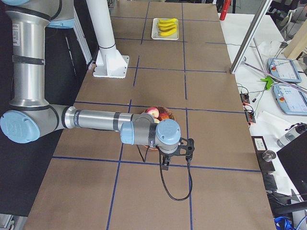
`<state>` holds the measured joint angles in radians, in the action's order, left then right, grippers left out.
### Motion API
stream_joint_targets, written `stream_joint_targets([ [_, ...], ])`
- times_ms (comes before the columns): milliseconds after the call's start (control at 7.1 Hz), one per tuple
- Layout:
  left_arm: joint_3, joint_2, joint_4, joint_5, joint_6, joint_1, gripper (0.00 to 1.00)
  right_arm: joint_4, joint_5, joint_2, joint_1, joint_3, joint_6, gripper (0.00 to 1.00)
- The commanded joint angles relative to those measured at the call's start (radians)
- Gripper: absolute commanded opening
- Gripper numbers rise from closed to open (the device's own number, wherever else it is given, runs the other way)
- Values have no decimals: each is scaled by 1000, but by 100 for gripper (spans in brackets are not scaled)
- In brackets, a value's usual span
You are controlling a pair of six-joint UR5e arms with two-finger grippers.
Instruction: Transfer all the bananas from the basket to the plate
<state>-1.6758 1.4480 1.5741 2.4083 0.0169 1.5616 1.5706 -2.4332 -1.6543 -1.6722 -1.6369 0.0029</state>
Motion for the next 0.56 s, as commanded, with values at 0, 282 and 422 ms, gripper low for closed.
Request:
stream_joint_targets([
  [0,1,0,1,0,0,0,100,19,3,5,-14,2,-21,100],
  [282,4,0,1,0,0,0,100,8,0,-7,-14,2,-20,100],
  [422,4,-1,3,0,-2,0,100,5,-6,-9,-15,6,-20,100],
])
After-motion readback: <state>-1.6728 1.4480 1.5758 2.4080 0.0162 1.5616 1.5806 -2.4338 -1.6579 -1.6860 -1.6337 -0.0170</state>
